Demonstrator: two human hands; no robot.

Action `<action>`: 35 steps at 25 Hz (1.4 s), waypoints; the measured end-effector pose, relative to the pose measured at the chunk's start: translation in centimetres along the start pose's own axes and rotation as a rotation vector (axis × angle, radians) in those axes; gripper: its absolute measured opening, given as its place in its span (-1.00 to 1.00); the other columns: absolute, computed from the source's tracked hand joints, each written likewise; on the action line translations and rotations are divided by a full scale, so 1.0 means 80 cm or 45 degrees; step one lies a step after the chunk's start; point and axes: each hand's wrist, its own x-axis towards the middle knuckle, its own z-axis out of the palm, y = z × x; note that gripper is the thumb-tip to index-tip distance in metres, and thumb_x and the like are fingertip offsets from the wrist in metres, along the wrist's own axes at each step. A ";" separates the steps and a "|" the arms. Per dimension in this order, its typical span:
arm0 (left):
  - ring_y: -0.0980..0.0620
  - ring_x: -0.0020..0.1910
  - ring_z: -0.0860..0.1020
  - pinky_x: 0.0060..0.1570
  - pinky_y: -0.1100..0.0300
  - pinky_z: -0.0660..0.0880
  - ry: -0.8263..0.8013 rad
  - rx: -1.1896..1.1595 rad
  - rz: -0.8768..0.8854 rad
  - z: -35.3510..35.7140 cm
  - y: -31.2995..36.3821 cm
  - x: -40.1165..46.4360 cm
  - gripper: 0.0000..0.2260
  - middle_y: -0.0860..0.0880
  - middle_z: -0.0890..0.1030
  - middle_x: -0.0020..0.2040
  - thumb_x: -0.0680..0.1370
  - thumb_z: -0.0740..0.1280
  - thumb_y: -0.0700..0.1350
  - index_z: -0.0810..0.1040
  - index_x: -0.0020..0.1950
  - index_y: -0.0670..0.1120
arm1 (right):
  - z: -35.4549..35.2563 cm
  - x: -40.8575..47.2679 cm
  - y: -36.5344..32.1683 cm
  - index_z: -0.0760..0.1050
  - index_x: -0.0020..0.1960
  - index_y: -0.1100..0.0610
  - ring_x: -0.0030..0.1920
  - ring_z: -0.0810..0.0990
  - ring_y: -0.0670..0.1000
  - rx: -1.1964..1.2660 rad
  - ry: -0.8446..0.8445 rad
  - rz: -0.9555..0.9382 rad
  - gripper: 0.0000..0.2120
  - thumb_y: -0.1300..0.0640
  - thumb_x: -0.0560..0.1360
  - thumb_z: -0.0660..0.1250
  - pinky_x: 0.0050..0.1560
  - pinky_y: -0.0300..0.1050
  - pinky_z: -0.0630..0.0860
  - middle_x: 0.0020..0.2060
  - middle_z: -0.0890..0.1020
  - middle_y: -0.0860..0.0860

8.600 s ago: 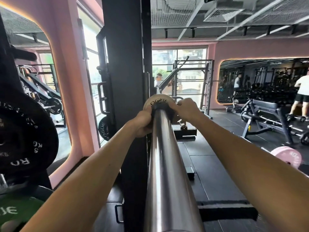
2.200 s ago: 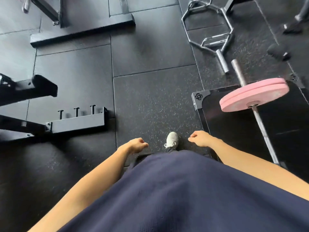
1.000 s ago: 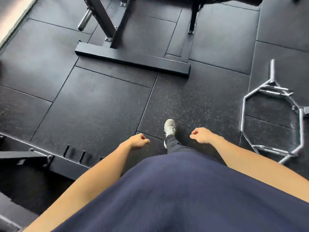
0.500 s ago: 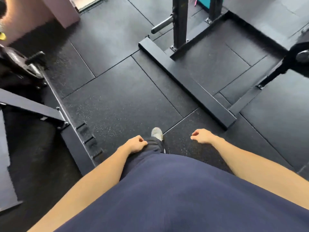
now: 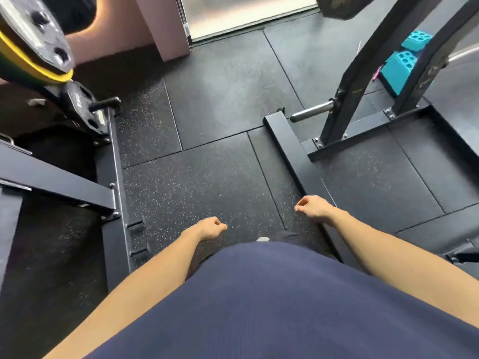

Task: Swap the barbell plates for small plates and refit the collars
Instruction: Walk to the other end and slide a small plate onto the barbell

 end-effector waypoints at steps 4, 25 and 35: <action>-0.04 0.13 0.50 0.10 0.07 0.40 0.064 -0.100 0.001 -0.105 0.050 0.055 -0.65 -0.04 0.53 0.21 0.58 0.17 0.19 0.45 0.22 0.00 | -0.087 0.086 -0.058 0.59 0.11 0.22 0.16 0.57 0.14 -0.052 -0.018 -0.064 -0.72 0.05 0.54 0.29 0.19 -0.05 0.46 0.12 0.64 0.16; -0.03 0.11 0.48 0.03 0.13 0.33 0.259 -0.509 -0.178 -0.656 0.165 0.343 -0.69 -0.03 0.55 0.16 0.57 0.22 0.14 0.50 0.17 -0.03 | -0.445 0.593 -0.460 0.56 0.01 0.37 0.04 0.61 0.18 -0.510 -0.225 -0.260 -0.68 0.08 0.53 0.26 -0.02 -0.06 0.51 -0.01 0.65 0.23; -0.04 0.08 0.45 0.03 0.11 0.32 0.402 -0.880 -0.307 -0.900 0.103 0.434 -0.70 -0.04 0.53 0.18 0.58 0.21 0.14 0.47 0.20 -0.02 | -0.559 0.769 -0.753 0.56 0.18 0.25 0.15 0.59 0.16 -0.664 -0.236 -0.431 -0.69 0.04 0.57 0.28 0.15 -0.05 0.50 0.15 0.63 0.17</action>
